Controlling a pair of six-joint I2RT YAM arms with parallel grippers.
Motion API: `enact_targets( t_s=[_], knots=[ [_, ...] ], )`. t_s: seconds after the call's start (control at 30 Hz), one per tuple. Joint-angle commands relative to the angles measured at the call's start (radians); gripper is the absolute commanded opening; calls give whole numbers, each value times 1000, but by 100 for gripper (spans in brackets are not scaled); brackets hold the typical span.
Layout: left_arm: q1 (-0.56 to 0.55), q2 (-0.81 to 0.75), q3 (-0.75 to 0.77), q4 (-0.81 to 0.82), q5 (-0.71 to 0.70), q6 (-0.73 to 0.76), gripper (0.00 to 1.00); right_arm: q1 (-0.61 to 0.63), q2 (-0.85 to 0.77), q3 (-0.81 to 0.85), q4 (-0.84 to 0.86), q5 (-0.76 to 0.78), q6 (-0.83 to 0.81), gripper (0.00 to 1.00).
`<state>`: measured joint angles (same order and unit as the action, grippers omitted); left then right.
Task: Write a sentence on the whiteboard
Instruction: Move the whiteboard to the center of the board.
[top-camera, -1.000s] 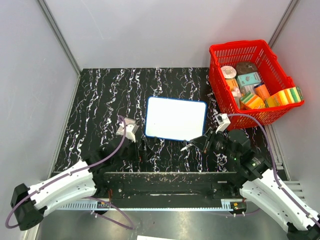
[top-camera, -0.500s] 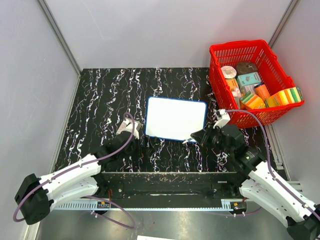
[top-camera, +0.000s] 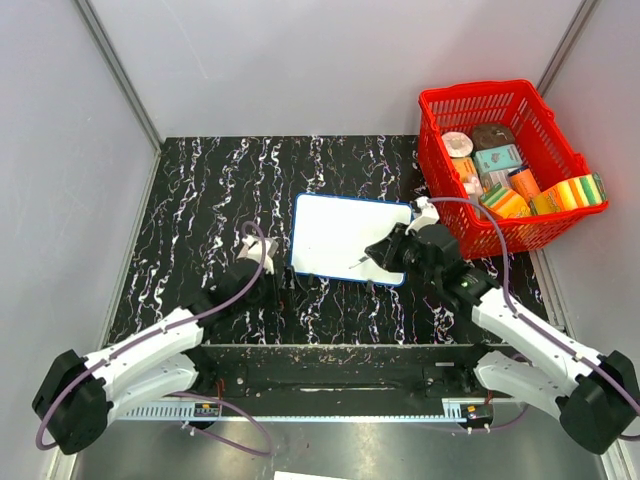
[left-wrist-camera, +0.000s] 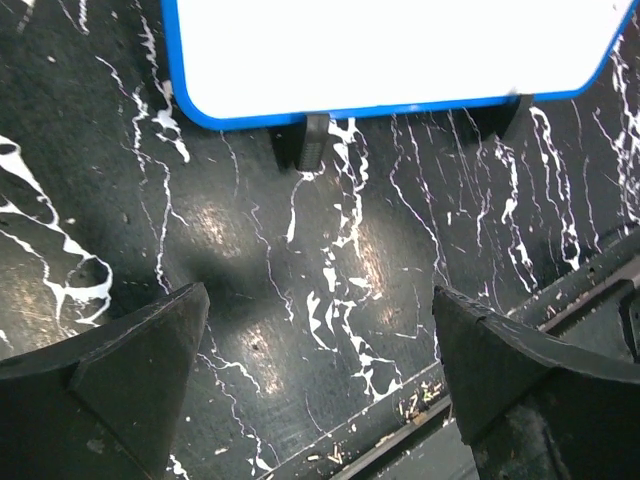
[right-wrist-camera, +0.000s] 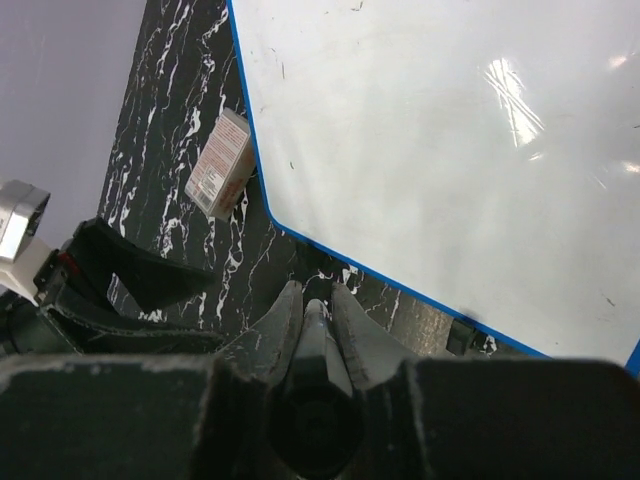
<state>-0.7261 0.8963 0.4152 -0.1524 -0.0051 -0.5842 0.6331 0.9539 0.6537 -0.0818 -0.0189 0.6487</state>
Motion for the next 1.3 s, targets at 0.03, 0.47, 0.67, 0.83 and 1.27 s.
enact_targets(
  t_s=[0.03, 0.47, 0.67, 0.83, 1.27],
  knots=[
    [4, -75, -70, 114, 80, -29, 99, 4, 43, -3, 131, -35, 61, 0],
    [2, -247, -158, 50, 93, -94, 99, 2, -128, -85, 35, -56, 106, 0],
    [4, -212, -127, -21, 53, -95, 99, 4, -266, -111, -71, -13, 71, 0],
    [4, -96, -133, 85, 60, -85, 99, 4, -322, -138, -107, 13, 17, 0],
    [-13, 286, 10, 267, -58, -8, 83, 4, -265, -95, -110, 51, -63, 0]
  ],
)
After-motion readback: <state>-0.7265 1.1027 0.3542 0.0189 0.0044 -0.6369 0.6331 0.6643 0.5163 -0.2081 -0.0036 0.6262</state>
